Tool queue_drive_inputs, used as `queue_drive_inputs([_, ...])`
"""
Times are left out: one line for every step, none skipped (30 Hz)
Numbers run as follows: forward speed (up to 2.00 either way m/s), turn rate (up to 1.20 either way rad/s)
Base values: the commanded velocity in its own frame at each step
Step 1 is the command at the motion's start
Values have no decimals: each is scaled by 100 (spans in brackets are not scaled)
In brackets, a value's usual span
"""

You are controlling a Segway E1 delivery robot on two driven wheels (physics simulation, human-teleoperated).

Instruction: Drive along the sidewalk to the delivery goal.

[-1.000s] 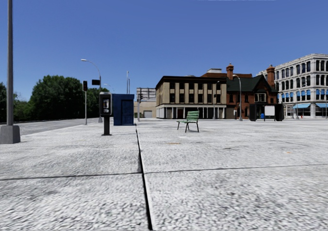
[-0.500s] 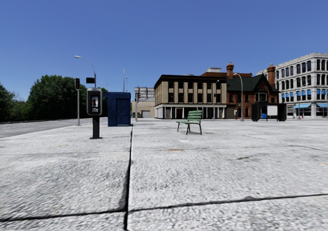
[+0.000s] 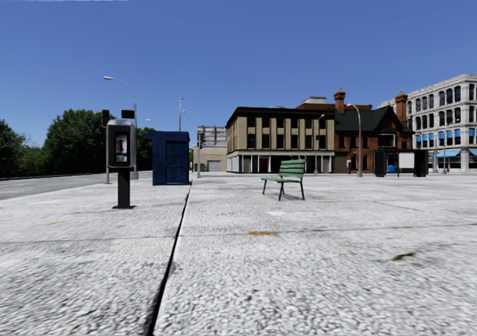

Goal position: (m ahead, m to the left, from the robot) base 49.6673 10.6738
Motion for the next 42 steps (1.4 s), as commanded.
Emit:
queue_drive_inputs([200, 34])
queue_drive_inputs([200, 34])
queue_drive_inputs([200, 34])
queue_drive_inputs([200, 17])
queue_drive_inputs([200, 10])
queue_drive_inputs([200, 10])
queue_drive_inputs([200, 14])
queue_drive_inputs([200, 30])
queue_drive_inputs([200, 36])
queue_drive_inputs([200, 36])
queue_drive_inputs([200, 37])
queue_drive_inputs([200, 24])
queue_drive_inputs([200, 4])
queue_drive_inputs([200, 4])
queue_drive_inputs([200, 0])
queue_drive_inputs([200, 0])
queue_drive_inputs([200, 0])
queue_drive_inputs([200, 0])
queue_drive_inputs([200, 0])
queue_drive_inputs([200, 0])
queue_drive_inputs([200, 0])
queue_drive_inputs([200, 0])
queue_drive_inputs([200, 0])
queue_drive_inputs([200, 0])
queue_drive_inputs([200, 0])
queue_drive_inputs([200, 0])
queue_drive_inputs([200, 0])
queue_drive_inputs([200, 0])
queue_drive_inputs([200, 0])
queue_drive_inputs([200, 11])
queue_drive_inputs([200, 11])
queue_drive_inputs([200, 17])
queue_drive_inputs([200, 24])
queue_drive_inputs([200, 26])
queue_drive_inputs([200, 26])
queue_drive_inputs([200, 25])
queue_drive_inputs([200, 2])
queue_drive_inputs([200, 0])
queue_drive_inputs([200, 0])
queue_drive_inputs([200, 0])
queue_drive_inputs([200, 0])
queue_drive_inputs([200, 0])
